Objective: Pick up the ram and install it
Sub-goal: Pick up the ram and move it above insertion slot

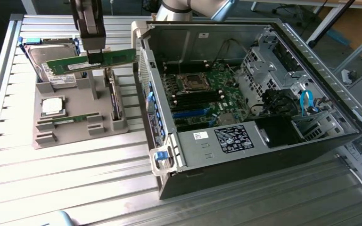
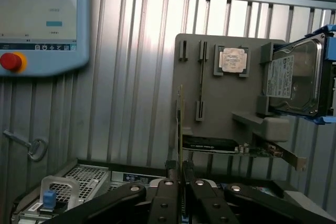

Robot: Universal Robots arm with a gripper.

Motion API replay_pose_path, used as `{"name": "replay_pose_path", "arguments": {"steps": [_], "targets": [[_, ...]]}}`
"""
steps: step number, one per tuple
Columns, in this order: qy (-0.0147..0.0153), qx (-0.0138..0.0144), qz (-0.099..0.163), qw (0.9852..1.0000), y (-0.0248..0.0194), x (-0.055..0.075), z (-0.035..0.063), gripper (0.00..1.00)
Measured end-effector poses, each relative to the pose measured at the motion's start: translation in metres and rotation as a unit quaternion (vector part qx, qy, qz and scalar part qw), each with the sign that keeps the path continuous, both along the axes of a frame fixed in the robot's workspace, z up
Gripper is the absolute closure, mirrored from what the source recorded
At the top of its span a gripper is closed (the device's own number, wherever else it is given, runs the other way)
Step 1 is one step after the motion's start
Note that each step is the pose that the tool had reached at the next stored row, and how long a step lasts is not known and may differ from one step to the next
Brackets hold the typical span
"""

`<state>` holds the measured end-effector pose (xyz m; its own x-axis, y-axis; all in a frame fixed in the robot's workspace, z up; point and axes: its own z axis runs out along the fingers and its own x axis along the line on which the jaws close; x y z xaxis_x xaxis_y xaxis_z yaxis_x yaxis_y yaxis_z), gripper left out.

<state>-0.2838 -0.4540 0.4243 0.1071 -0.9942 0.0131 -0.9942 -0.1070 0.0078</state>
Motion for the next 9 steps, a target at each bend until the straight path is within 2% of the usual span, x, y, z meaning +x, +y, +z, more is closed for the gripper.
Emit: {"name": "replay_pose_path", "arguments": {"steps": [9], "targets": [[0.0000, -0.0005, 0.000, 1.0000, 0.0000, 0.0077, 0.0000, 0.86]]}}
